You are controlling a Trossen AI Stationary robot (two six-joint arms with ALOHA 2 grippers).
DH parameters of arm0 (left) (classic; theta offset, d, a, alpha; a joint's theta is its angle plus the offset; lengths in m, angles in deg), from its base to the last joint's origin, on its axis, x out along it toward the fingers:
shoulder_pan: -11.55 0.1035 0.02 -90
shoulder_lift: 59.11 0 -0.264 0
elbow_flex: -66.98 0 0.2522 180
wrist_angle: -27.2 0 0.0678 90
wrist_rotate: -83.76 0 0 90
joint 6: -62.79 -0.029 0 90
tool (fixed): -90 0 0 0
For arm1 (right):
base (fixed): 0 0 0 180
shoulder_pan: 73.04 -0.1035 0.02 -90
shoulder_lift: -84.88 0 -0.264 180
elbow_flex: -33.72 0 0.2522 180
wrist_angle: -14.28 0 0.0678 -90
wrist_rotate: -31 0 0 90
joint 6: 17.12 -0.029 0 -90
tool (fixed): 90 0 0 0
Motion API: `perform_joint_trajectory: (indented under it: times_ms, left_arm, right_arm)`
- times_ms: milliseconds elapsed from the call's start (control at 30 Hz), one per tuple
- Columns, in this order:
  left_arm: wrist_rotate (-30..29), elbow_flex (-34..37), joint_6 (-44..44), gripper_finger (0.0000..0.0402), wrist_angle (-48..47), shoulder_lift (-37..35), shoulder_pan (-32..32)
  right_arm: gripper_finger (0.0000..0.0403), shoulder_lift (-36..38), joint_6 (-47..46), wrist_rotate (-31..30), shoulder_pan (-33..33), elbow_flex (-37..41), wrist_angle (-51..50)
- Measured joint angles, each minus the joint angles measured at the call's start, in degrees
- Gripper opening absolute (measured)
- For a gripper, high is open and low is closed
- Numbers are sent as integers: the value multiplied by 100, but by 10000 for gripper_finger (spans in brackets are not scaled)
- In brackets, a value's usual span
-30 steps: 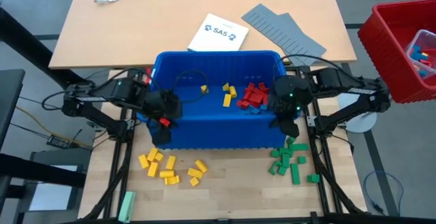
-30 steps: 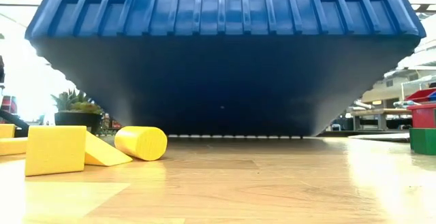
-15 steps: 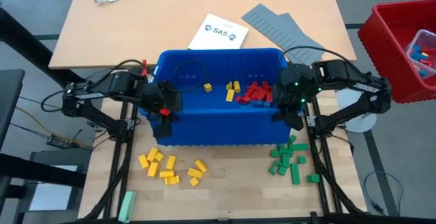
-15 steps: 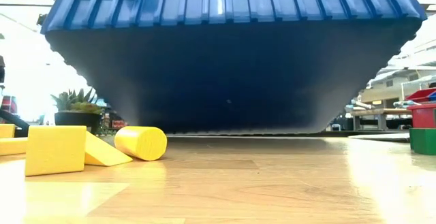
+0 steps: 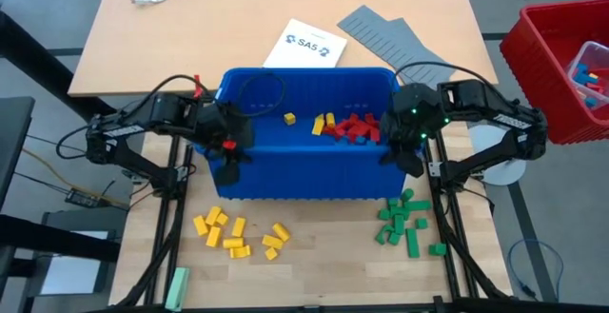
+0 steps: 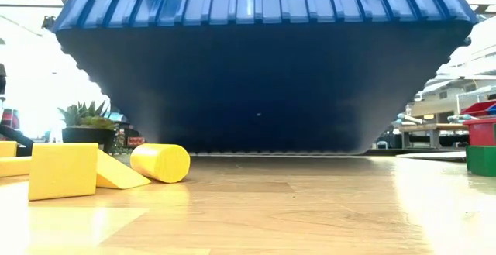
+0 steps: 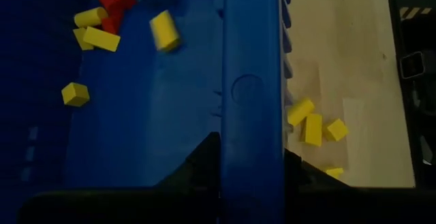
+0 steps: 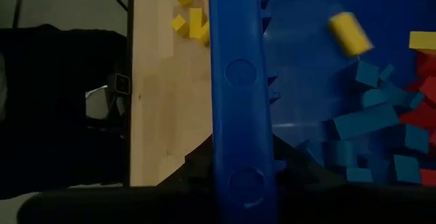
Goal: Sort blocks
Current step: Adjust the blue bin
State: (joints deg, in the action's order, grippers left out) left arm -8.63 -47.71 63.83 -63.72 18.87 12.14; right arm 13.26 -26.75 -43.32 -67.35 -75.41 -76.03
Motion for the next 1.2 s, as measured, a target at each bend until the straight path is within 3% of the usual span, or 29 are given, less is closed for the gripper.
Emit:
perform_joint_trajectory:
  times_ms: [433, 1200]
  left_arm:
    - [-122, -13, -84, 80, 509, -138, 113]
    - [-69, -13, -46, 80, 516, -136, 180]
  right_arm:
    - [74, -4, 219, 180, 376, -490, -254]
    - [74, 7, 214, 169, 380, -431, -274]
